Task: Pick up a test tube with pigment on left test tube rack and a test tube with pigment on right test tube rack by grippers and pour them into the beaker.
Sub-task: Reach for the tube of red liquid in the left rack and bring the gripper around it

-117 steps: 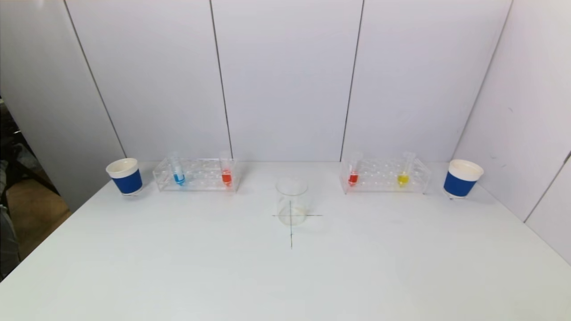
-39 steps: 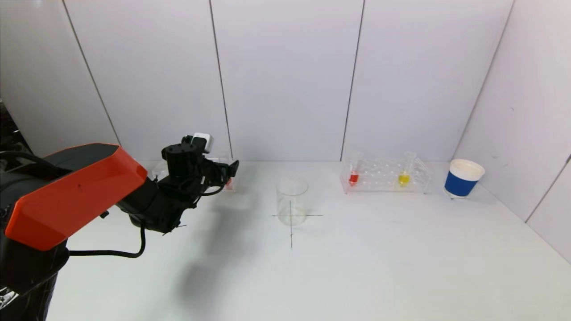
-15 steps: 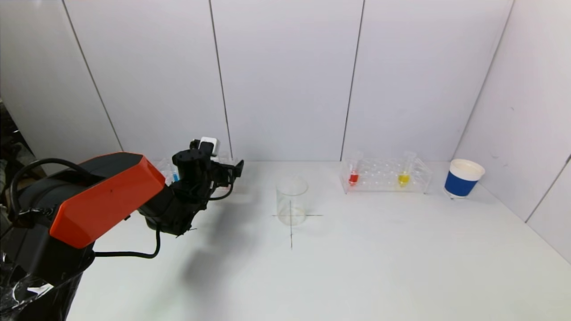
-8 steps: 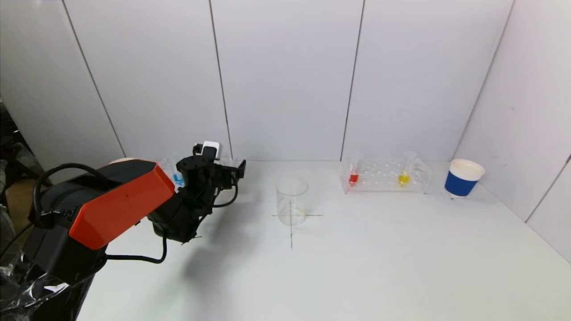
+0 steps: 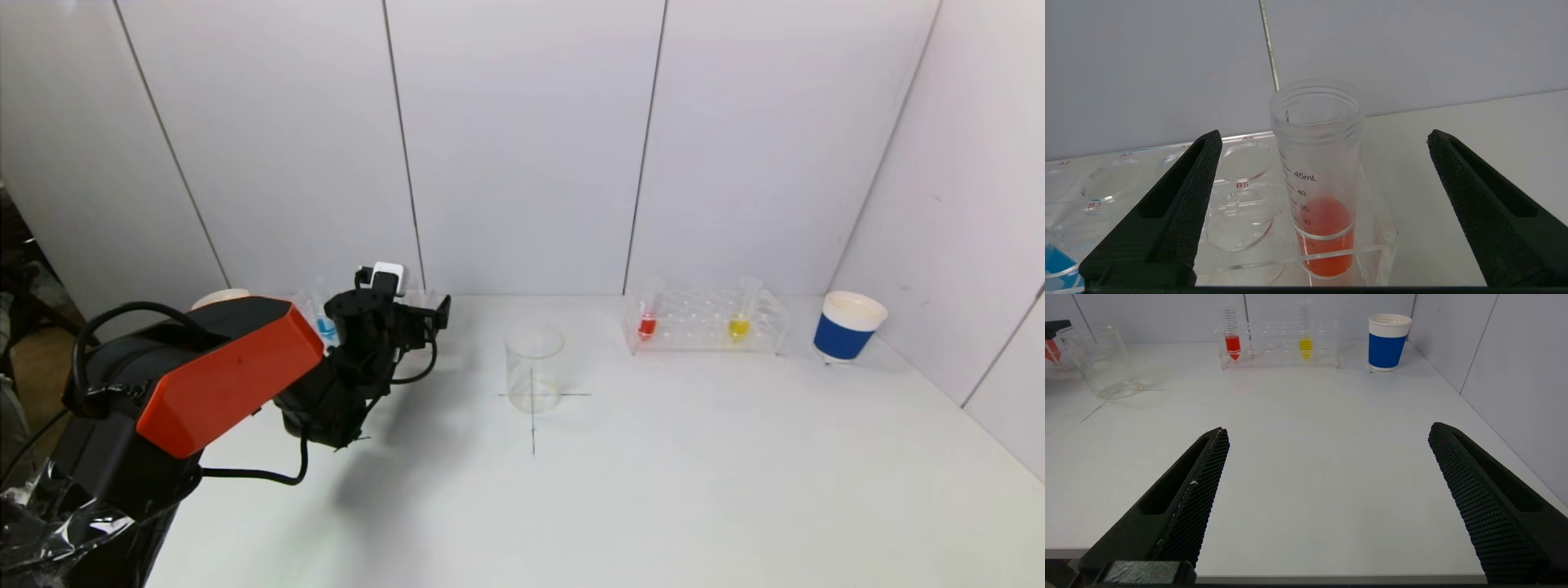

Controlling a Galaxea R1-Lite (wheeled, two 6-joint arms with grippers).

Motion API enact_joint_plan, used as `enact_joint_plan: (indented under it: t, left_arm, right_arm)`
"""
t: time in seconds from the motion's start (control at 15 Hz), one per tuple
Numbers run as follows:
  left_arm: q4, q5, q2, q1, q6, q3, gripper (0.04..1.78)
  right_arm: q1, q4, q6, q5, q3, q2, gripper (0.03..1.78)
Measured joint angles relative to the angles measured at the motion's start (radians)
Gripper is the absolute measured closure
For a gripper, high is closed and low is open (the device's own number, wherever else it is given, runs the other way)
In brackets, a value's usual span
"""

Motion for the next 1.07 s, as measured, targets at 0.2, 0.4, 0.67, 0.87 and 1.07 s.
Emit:
enact_joint_plan:
  t: [0.2,0.4,0.67,0.87,1.07]
  left_arm:
    - [-0.036,0.011,0.01,0.0,0.027,0.0,0.06]
    - [-0.039,0.014,0.017,0.002,0.03,-0.002,0.06]
    - [-0.039,0.013,0.02,0.003,0.03,-0.006,0.06]
    - [-0.04,0.013,0.02,0.004,0.03,-0.006,0.06]
    - [-0.039,0.013,0.02,0.003,0.03,-0.007,0.06]
  right_arm:
    - [0.0,0.0,0.0,0.0,0.0,0.0,0.04]
    - [0.0,0.0,0.0,0.0,0.0,0.0,0.04]
    - [0.0,0.0,0.0,0.0,0.0,0.0,0.04]
    - [0.0,0.0,0.0,0.0,0.0,0.0,0.04]
    - [0.0,0.0,0.0,0.0,0.0,0.0,0.04]
